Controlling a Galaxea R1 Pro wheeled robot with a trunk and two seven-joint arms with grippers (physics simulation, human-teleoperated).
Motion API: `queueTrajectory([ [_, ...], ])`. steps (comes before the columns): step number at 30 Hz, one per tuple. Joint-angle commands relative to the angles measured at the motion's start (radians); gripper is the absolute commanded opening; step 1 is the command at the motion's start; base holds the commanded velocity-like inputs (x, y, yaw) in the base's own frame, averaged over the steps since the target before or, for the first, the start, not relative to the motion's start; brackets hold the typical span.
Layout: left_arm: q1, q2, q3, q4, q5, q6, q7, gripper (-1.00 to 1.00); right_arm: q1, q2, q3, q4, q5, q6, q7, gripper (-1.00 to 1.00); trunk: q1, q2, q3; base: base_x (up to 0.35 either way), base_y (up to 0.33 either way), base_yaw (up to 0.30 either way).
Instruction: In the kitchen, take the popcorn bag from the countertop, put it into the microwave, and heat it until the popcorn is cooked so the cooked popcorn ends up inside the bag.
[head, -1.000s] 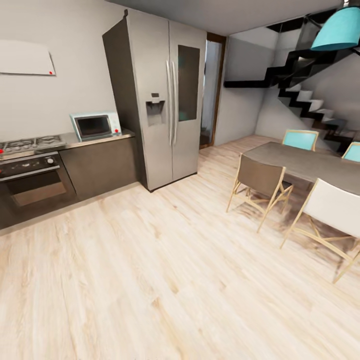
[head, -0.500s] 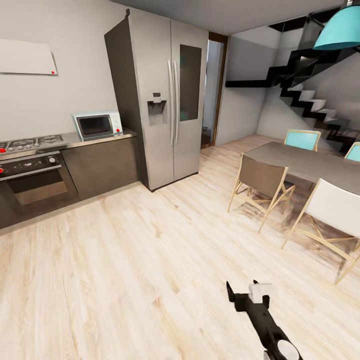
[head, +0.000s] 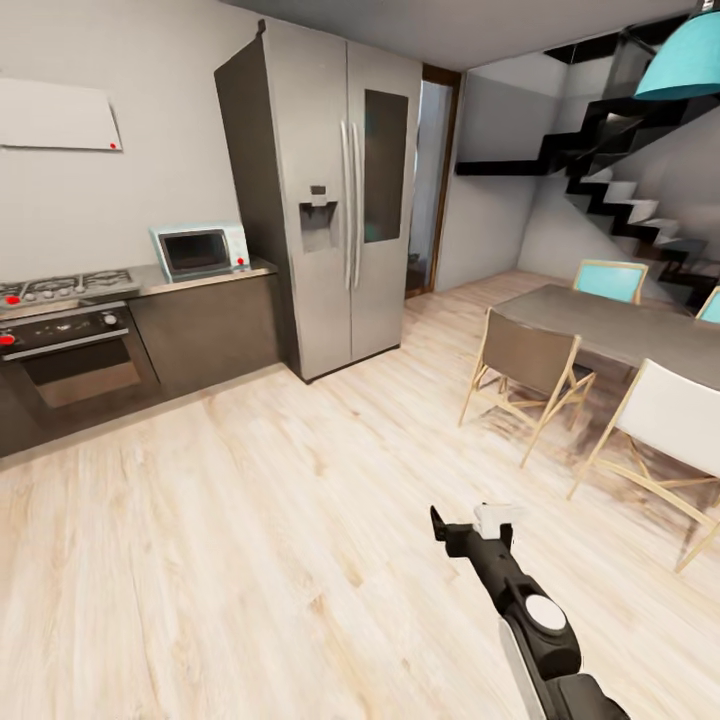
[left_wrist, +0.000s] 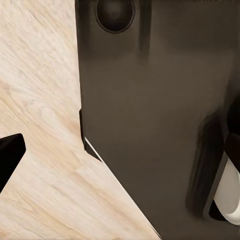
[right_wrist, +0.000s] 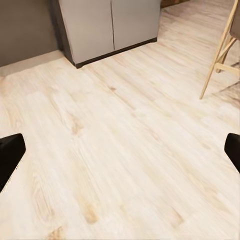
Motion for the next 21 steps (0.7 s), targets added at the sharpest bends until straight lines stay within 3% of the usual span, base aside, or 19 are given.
queueTrajectory([
  [1, 0.0, 0.0, 0.001, 0.0, 0.001, -0.002, 0.001, 1.0, -0.001, 0.002, 0.001, -0.003, 0.001, 0.004, 0.001, 1.0, 0.0, -0.001, 0.0, 0.0, 0.0, 0.252],
  [7, 0.0, 0.015, 0.006, 0.001, 0.007, -0.003, 0.002, 1.0, -0.001, 0.0, 0.009, -0.004, 0.001, -0.004, 0.007, 1.0, 0.0, -0.001, 0.005, 0.16, -0.073, 0.285],
  [13, 0.0, 0.017, 0.008, 0.006, 0.019, -0.121, 0.004, 1.0, -0.001, 0.001, 0.014, -0.002, -0.001, -0.006, 0.009, 1.0, 0.0, -0.001, 0.007, 0.138, -0.008, 0.161],
  [21, 0.0, 0.015, 0.008, 0.006, 0.057, -0.133, 0.004, 1.0, -0.001, 0.002, 0.015, -0.001, -0.001, -0.006, 0.008, 1.0, 0.0, -0.001, 0.012, 0.179, 0.0, 0.279],
])
